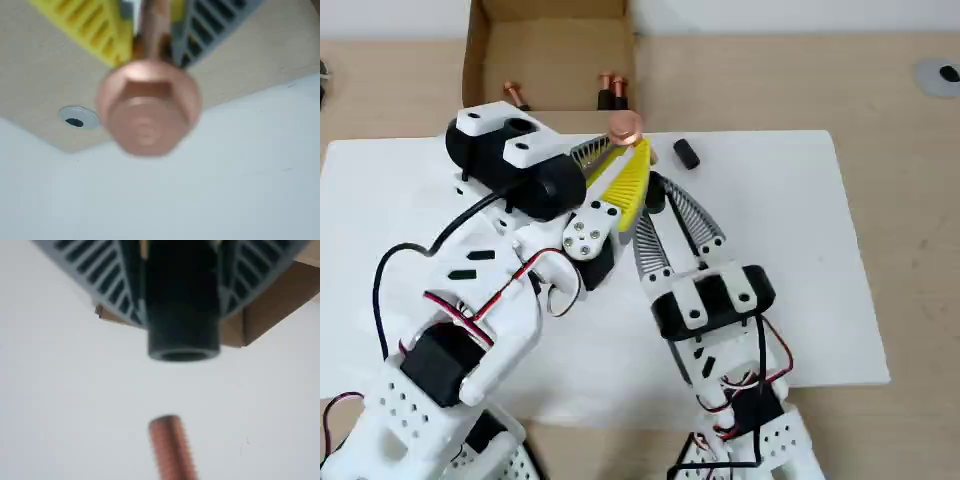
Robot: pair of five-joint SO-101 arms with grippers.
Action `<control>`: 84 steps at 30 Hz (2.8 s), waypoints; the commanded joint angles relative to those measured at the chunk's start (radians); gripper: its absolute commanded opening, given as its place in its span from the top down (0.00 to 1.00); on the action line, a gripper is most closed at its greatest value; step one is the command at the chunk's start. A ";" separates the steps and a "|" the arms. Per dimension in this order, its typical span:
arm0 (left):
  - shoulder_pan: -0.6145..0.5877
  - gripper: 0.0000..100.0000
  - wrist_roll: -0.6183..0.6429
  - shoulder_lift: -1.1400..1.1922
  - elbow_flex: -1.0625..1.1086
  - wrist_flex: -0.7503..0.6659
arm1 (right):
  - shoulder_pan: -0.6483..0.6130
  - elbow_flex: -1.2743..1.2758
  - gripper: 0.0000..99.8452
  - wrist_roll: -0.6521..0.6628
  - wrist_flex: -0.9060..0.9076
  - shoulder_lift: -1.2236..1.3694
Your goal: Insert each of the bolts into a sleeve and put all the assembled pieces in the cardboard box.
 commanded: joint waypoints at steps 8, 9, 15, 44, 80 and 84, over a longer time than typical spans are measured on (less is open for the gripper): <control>0.003 0.99 -0.005 -0.010 -0.135 0.130 | 0.010 -0.002 0.99 -0.009 -0.003 -0.116; 0.006 0.99 -0.005 -0.010 -0.135 0.130 | 0.010 -0.002 0.99 -0.009 -0.003 -0.116; 0.009 0.99 0.000 0.001 -0.132 0.129 | 0.010 -0.002 0.99 -0.009 -0.003 -0.116; 0.011 0.99 0.003 -0.001 -0.020 0.101 | 0.010 -0.002 0.99 -0.009 -0.003 -0.116; 0.009 0.99 0.002 -0.002 -0.017 0.121 | 0.010 -0.002 0.99 -0.009 -0.003 -0.116; 0.038 0.99 0.002 -0.004 -0.017 0.123 | 0.010 -0.002 0.99 -0.009 -0.003 -0.116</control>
